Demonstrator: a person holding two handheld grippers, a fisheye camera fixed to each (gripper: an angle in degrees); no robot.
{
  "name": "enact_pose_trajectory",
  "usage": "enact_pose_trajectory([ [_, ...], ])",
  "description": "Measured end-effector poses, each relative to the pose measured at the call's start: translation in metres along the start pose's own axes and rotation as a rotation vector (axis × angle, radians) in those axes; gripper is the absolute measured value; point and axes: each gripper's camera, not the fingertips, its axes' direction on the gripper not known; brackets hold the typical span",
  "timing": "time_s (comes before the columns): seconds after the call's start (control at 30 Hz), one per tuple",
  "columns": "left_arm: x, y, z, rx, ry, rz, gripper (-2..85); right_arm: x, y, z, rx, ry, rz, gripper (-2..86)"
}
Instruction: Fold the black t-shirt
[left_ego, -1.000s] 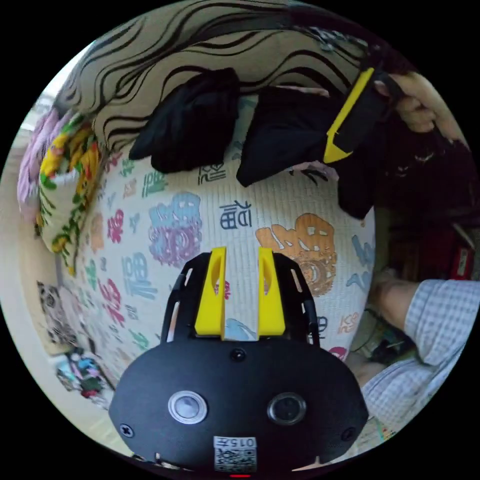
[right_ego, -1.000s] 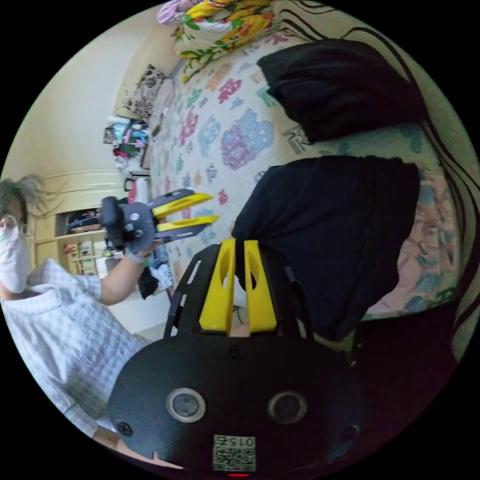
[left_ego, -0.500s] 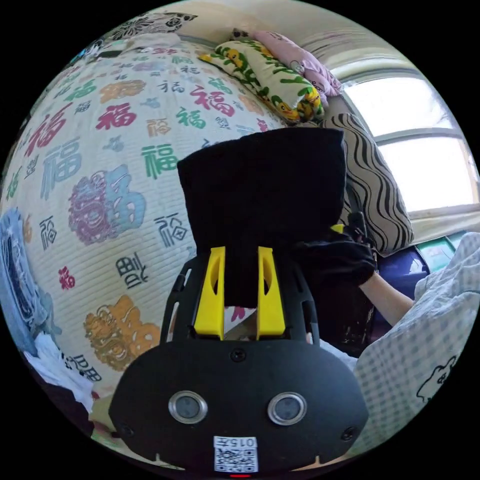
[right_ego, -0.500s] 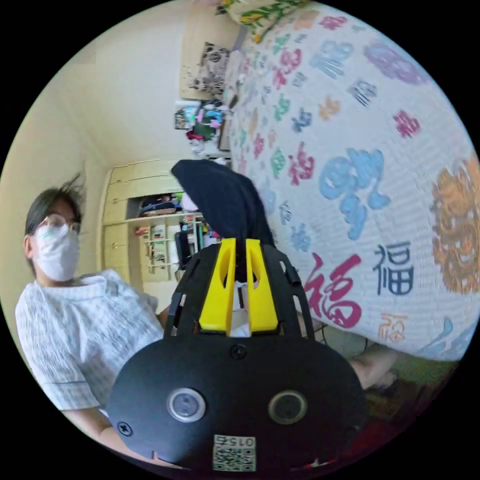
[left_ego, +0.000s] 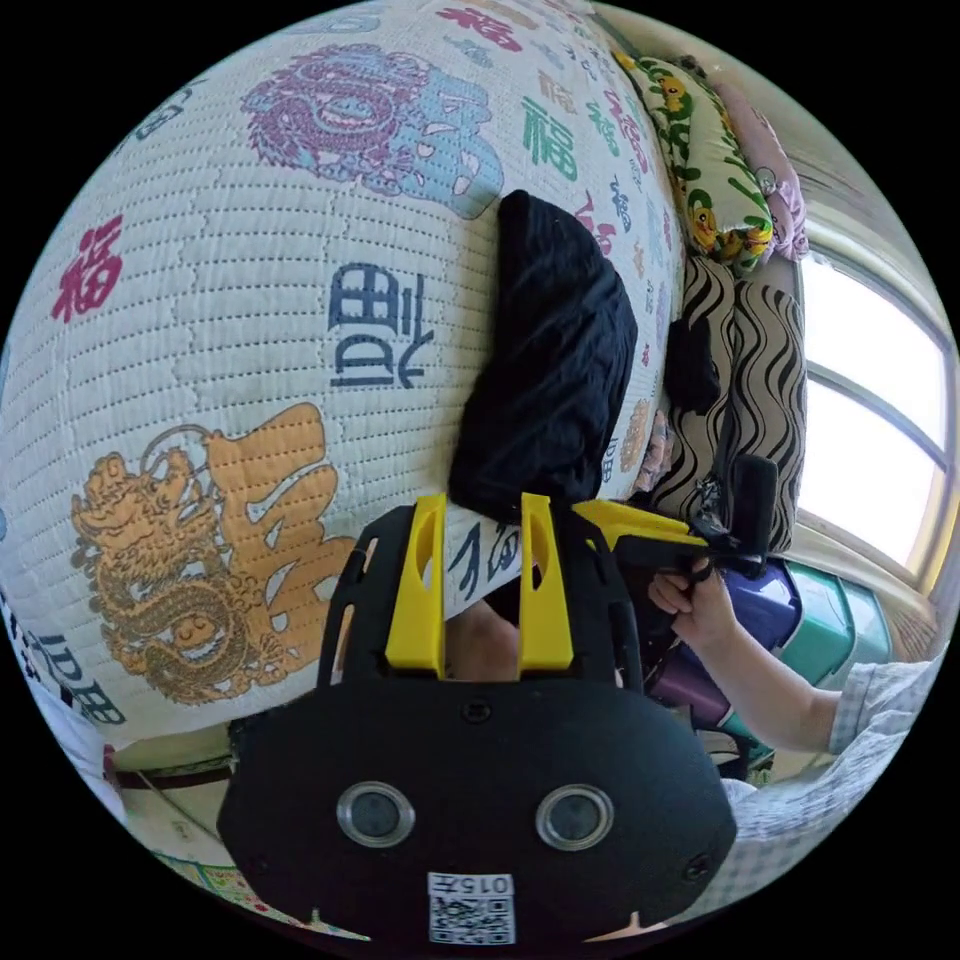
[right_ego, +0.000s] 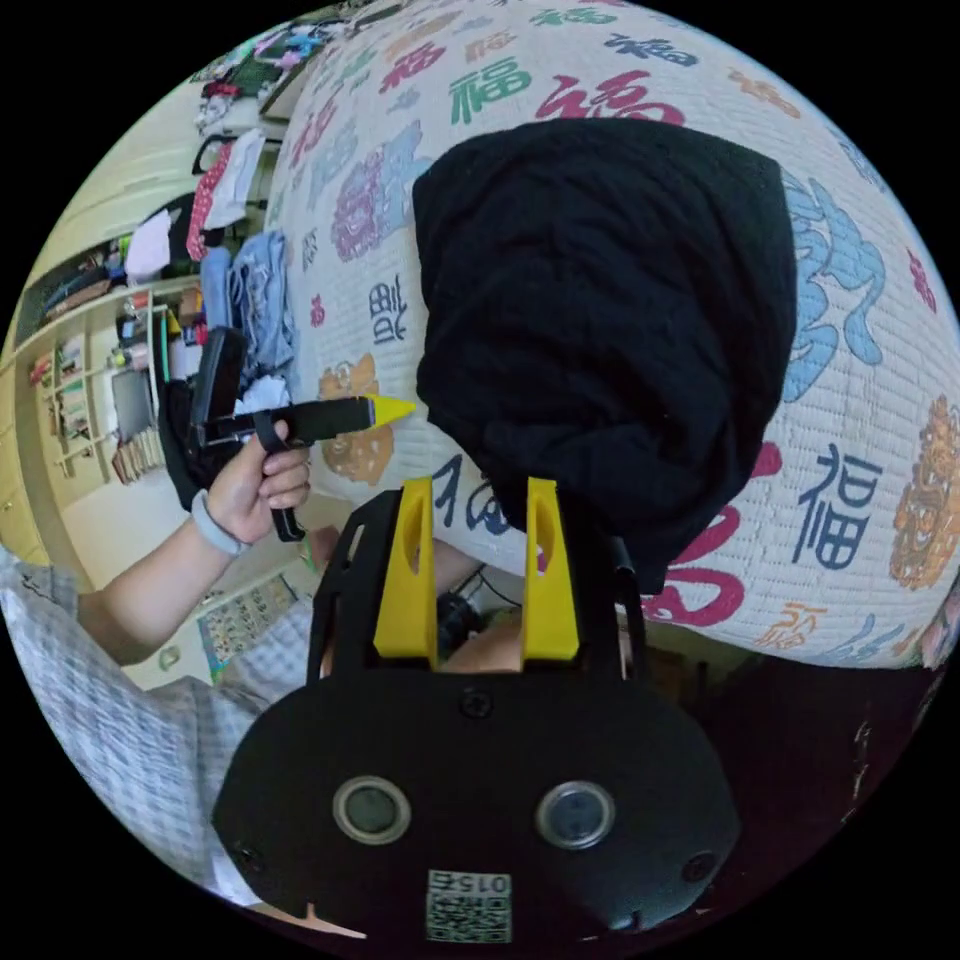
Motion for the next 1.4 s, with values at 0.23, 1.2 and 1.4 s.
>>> enact_pose_trajectory([
  [0.23, -0.034, -0.018, -0.03, -0.036, 0.096, -0.035, 0.4, -0.015, 0.032, -0.024, 0.013, 0.07, 0.041, 0.4],
  [1.2, 0.145, 0.292, -0.544, 0.46, 0.38, 0.599, -0.7, -0.38, 0.343, -0.277, 0.486, -0.04, -0.514, 0.8],
  [1.4, 0.107, 0.343, -0.607, 0.575, 0.307, 0.554, -0.8, -0.402, 0.404, -0.322, 0.579, -0.03, -0.51, -0.6],
])
